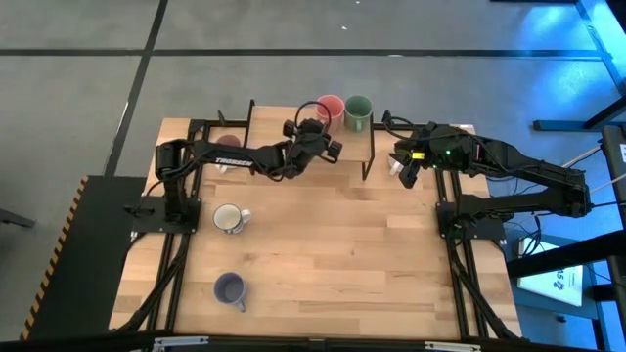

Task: Place coffee mugs
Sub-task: Put the purple mug on the shelf

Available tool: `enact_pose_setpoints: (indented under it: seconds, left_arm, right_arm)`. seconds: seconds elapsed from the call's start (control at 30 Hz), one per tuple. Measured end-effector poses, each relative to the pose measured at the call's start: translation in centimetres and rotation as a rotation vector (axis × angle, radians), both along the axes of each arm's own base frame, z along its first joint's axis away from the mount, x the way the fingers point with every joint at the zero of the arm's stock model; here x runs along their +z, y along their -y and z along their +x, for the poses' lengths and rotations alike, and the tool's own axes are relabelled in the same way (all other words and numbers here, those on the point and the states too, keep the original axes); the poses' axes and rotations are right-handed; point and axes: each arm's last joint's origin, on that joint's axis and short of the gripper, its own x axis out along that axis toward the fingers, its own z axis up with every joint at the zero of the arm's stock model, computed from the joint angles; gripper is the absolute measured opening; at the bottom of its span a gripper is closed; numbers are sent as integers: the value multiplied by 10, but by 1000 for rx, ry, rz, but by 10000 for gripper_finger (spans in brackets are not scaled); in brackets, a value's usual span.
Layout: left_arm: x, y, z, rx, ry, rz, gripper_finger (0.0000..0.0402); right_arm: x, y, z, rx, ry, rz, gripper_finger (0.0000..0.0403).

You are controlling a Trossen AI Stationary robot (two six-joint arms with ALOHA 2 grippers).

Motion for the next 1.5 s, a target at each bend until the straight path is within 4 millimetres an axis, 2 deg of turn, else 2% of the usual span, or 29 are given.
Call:
enact_pose_setpoints:
  seconds: [0.1, 0.37, 0.57, 0.7, 0.8, 0.97, 1.2, 1.33, 1.5]
  left_arm:
    - [12, 3, -1, -19, 0, 25, 140]
    - [24, 5, -7, -18, -54, 69, 140]
    - [56, 16, -20, -118, -5, 87, 140]
    - [89, 28, -40, -219, 49, 89, 140]
    - [105, 39, -59, -321, 22, 53, 140]
    - [127, 56, -98, -504, 15, -83, 140]
    - [132, 79, -142, -643, -29, -351, 140]
    - [128, 102, -153, -771, -52, -536, 140]
    - [118, 137, -157, -920, -122, -754, 140]
  right_arm:
    - [0, 0, 0, 0, 0, 0, 144]
    - [0, 0, 0, 0, 0, 0, 144]
    - [0, 0, 0, 1, 0, 1, 144]
    - [0, 0, 0, 14, 2, 9, 144]
    - [0, -1, 0, 24, 4, 15, 144]
    - [0, -1, 1, 34, 7, 21, 144]
    - [1, -2, 1, 65, 17, 33, 144]
    - [1, -2, 1, 68, 17, 34, 144]
    - [1, -2, 1, 80, 17, 39, 144]
